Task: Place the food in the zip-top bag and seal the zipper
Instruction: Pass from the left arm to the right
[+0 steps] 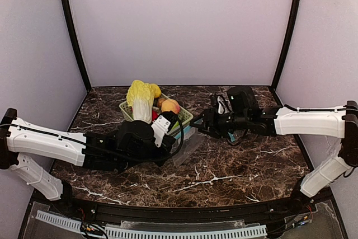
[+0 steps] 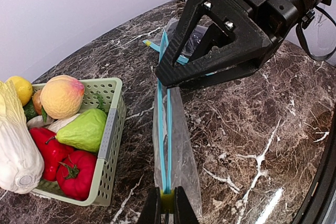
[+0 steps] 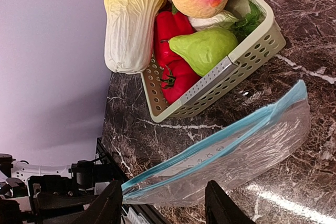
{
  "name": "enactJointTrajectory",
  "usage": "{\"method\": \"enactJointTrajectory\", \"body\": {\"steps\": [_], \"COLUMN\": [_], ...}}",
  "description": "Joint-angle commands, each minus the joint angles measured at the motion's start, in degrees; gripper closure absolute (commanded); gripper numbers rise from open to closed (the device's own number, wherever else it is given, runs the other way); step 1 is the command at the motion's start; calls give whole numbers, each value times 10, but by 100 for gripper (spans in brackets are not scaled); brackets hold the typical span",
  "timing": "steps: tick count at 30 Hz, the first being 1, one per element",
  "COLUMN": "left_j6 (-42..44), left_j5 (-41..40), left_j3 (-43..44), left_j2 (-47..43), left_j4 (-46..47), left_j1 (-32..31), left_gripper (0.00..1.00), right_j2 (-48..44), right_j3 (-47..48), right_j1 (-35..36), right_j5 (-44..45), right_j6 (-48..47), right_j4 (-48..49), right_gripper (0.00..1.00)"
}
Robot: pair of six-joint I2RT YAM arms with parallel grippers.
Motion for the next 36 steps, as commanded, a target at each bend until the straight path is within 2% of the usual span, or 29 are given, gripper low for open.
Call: {"method": "enactJointTrajectory", "body": {"steps": [1,10,14,28,36], "left_j6": [-6,-8,-10,-4,2], "left_j5": [-6,-5,-3,28,39], "left_j3": [2,-2,-4,-10,-7], "left_j2": [-4,-7,-9,-1,5], "left_j4": [8,11,15,27,30], "left_j1": [-4,-4,-5,-7,-8], "left_gripper": [99,99,99,99,99], "right_j2": [13,25,31,54,59], "right_j3": [12,13,14,35,38], "right_j1": [5,5,5,5,5], "right_j5": [-7,-5,-4,-13,-15], "right_j6": [2,0,1,1,5], "right_j4": [14,13,14,22,29], "right_gripper": [50,52,59,61,72]}}
